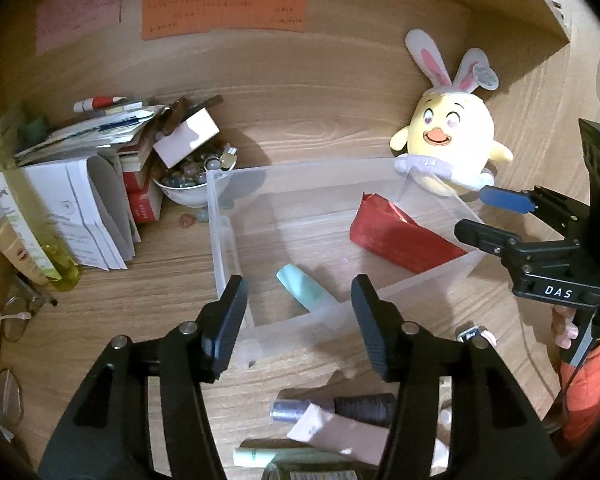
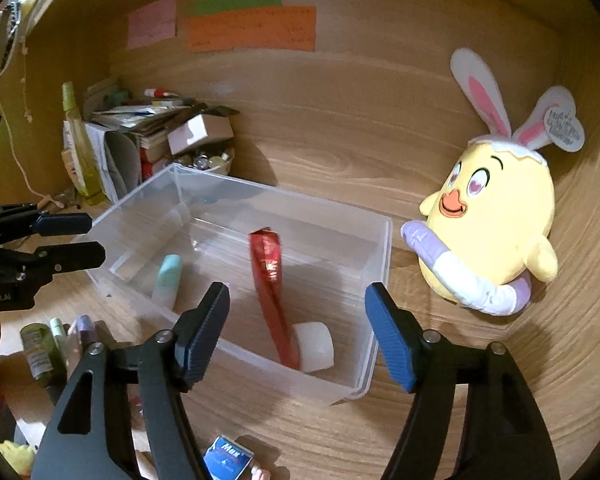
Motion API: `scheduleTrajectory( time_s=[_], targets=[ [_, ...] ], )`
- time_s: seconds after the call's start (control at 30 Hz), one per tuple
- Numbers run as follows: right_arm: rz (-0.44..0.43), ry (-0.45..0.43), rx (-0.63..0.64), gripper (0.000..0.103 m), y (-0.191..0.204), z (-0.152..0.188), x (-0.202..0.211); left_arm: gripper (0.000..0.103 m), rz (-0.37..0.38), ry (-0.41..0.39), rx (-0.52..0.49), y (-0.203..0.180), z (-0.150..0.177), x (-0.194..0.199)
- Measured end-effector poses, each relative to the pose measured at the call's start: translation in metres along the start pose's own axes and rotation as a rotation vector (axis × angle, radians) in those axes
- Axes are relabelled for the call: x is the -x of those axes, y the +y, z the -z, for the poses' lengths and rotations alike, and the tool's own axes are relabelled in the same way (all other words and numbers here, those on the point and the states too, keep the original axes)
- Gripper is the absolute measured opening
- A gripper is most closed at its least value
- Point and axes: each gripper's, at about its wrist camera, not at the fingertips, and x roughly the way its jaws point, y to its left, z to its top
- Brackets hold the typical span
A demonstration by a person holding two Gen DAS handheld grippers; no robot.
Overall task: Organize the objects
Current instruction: 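Move the left gripper to the green glass bottle and grasp it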
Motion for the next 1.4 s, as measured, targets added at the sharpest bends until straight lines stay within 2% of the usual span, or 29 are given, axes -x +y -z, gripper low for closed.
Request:
scheduleTrajectory(
  time_s=[0.1, 0.17, 0.3, 0.67, 0.93, 1.3, 1.33, 1.4],
  targets=[
    [-0.009, -0.012, 0.006, 0.073, 0.003, 0.002, 0.008, 0.074, 0.004, -0.011, 0.007, 0.001, 0.004, 0.008],
    [-0.014, -0.021, 0.007, 0.078, 0.005, 0.004, 0.014, 0.075, -0.016, -0.023, -0.001, 0.002, 0.008, 0.014],
    [-0.028, -0.029, 0.007, 0.079, 0.009, 0.011, 0.023, 0.08, -0.034, -0.028, -0.006, 0.005, 0.018, 0.024],
    [-0.051, -0.022, 0.022, 0.079, 0.023, 0.029, 0.037, 0.081, -0.041, -0.008, 0.046, 0.018, 0.045, 0.037],
    [-0.068, 0.009, 0.028, 0.079, 0.033, 0.048, 0.037, 0.081, -0.079, 0.014, 0.033, 0.017, 0.067, 0.04],
    [-0.102, 0.058, -0.016, 0.079, 0.034, 0.069, 0.032, 0.082, -0.078, 0.031, 0.04, 0.012, 0.09, 0.045],
    [-0.097, 0.058, -0.019, 0.079, 0.033, 0.071, 0.033, 0.082, -0.078, 0.032, 0.039, 0.011, 0.092, 0.046],
    [-0.089, 0.056, -0.024, 0.079, 0.033, 0.073, 0.035, 0.091, -0.079, 0.031, 0.043, 0.01, 0.095, 0.046]
  ],
)
